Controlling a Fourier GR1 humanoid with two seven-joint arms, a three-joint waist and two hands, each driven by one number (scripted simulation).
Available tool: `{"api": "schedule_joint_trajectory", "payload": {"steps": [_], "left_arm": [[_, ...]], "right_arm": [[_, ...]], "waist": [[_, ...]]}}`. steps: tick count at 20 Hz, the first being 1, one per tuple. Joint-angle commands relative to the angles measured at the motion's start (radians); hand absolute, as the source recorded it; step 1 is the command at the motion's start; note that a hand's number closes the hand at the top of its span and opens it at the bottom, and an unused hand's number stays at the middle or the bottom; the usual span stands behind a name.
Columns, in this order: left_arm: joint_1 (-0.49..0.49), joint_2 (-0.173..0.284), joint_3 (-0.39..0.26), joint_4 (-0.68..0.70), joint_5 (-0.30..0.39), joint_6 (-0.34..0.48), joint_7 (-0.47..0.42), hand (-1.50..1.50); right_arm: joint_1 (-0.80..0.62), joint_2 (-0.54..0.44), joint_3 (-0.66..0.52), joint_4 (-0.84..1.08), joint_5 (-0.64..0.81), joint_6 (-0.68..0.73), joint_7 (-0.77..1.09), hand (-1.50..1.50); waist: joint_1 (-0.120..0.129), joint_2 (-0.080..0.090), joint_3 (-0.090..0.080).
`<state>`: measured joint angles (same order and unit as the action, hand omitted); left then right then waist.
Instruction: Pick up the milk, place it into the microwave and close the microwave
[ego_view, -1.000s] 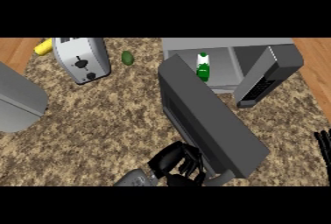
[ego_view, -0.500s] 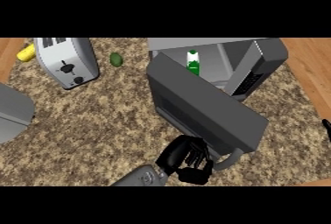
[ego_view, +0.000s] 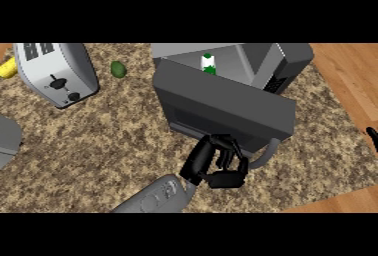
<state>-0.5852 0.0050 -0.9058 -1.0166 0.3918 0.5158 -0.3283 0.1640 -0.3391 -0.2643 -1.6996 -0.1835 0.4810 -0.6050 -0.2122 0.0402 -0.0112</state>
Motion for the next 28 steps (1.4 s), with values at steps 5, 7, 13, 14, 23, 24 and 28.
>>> {"api": "schedule_joint_trajectory", "payload": {"steps": [5, 7, 13, 14, 23, 24, 28], "left_arm": [[-0.105, -0.005, 0.066, 0.037, 0.16, 0.044, -0.059, 1.5], [-0.145, -0.005, 0.099, 0.053, 0.202, 0.051, -0.055, 1.5], [-0.239, -0.005, 0.142, 0.135, 0.277, 0.049, -0.066, 1.5], [-0.24, -0.005, 0.136, 0.152, 0.279, 0.057, -0.077, 1.5], [-0.327, -0.005, 0.206, 0.23, 0.381, 0.02, -0.155, 1.5], [-0.325, -0.005, 0.207, 0.231, 0.395, 0.014, -0.158, 1.5], [-0.329, -0.005, 0.198, 0.246, 0.413, 0.007, -0.197, 1.5]], "right_arm": [[-0.028, -0.05, 0.006, -0.04, -0.071, 0.064, 0.046, -1.5], [-0.025, -0.068, 0.002, -0.047, -0.076, 0.072, 0.06, -1.5], [-0.071, -0.11, -0.019, -0.055, -0.115, 0.074, 0.105, -1.5], [-0.083, -0.105, -0.011, -0.061, -0.124, 0.072, 0.113, -1.5], [-0.126, -0.143, -0.047, -0.037, -0.18, 0.079, 0.15, -1.5], [-0.128, -0.158, -0.053, -0.045, -0.183, 0.083, 0.161, -1.5], [-0.144, -0.178, -0.07, -0.023, -0.214, 0.095, 0.172, -1.5]], "waist": [[-0.064, 0.018, 0.001], [-0.074, 0.018, 0.002], [-0.083, 0.03, 0.004], [-0.087, 0.036, 0.003], [-0.1, 0.05, 0.005], [-0.109, 0.05, 0.003], [-0.116, 0.054, 0.005]]}}
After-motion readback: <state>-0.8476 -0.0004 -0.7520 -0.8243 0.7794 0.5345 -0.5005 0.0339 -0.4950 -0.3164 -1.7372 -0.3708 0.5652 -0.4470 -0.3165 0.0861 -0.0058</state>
